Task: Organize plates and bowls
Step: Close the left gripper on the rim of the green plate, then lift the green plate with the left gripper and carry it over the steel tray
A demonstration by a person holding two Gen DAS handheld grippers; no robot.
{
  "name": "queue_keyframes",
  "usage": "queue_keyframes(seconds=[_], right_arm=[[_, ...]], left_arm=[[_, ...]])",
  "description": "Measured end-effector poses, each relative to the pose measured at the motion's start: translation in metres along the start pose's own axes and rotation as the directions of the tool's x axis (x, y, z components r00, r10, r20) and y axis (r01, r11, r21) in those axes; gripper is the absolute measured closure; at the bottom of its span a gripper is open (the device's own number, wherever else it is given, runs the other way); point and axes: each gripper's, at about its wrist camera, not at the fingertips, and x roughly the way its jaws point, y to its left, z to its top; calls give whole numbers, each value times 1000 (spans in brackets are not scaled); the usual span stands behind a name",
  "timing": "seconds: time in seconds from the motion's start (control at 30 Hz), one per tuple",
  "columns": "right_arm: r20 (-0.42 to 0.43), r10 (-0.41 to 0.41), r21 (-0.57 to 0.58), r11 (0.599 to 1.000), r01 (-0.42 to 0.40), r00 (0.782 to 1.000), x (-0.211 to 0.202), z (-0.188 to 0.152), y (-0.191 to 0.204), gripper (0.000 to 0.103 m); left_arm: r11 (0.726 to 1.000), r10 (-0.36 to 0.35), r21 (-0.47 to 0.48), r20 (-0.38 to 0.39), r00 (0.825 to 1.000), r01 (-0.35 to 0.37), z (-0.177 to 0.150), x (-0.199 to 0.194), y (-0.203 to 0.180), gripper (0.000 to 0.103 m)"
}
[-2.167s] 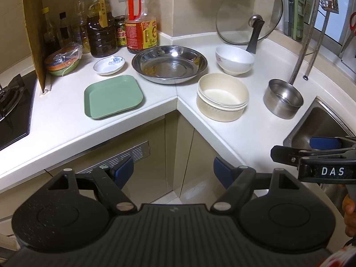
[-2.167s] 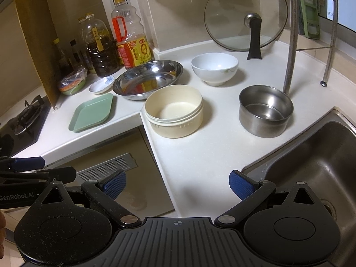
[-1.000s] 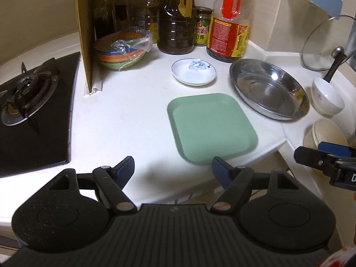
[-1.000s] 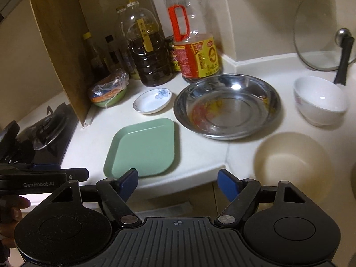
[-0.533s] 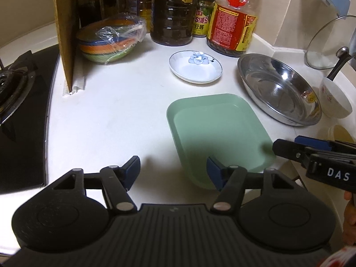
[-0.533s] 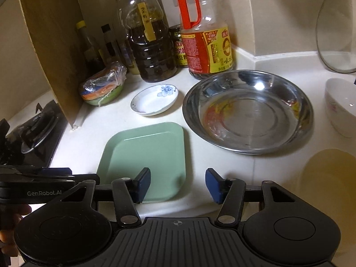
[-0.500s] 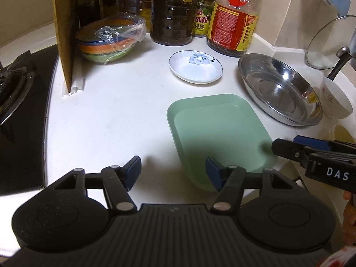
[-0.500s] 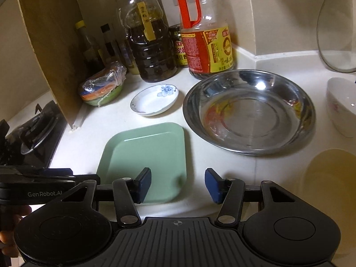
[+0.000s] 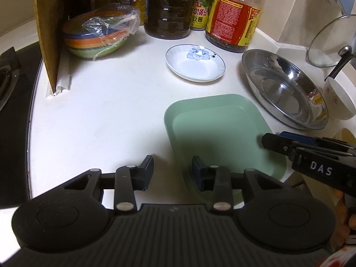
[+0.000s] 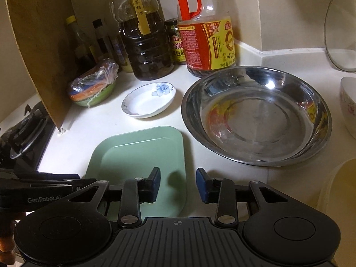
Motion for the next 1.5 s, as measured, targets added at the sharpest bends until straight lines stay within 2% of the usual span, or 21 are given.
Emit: queue_keyframes(seconds=[0.13,0.33,0.43,0.57,0.73,1.1,1.3,1.5], right_arm=[[4,1,-9,1000,-1,1000,5,-1,1,77],[0,-9,-12,1000,10,1000,9,-3,1,86],[1,-14,-16,1000,14,1000,9,-4,1,91],[4,-22,-26,999,22,1000,9,-4,1,97],[11,-7,-30,1000,7,1000,6,-4,3,98],[64,32,-39,999,-30,997,-13,10,13,98],[110,18,-16,1000,-17,994,-27,25,8,98],[135,-54,38,998,50,989,-36,36,-15,98]], left_arm=[[1000,-8,3,3,1000,8,0,1,0,77],[1000,3,22,15,1000,-3,-1,2,-3,82],[1000,-17,15,14,1000,17,0,2,-3,93],[1000,-8,25,20,1000,8,-1,2,-5,93],[1000,2,28,27,1000,-2,0,-1,-4,94],[999,21,36,95,995,-24,15,-30,-5,95],[998,-13,63,132,991,4,32,-38,-16,95],[990,-79,125,132,988,62,50,-23,-43,95]])
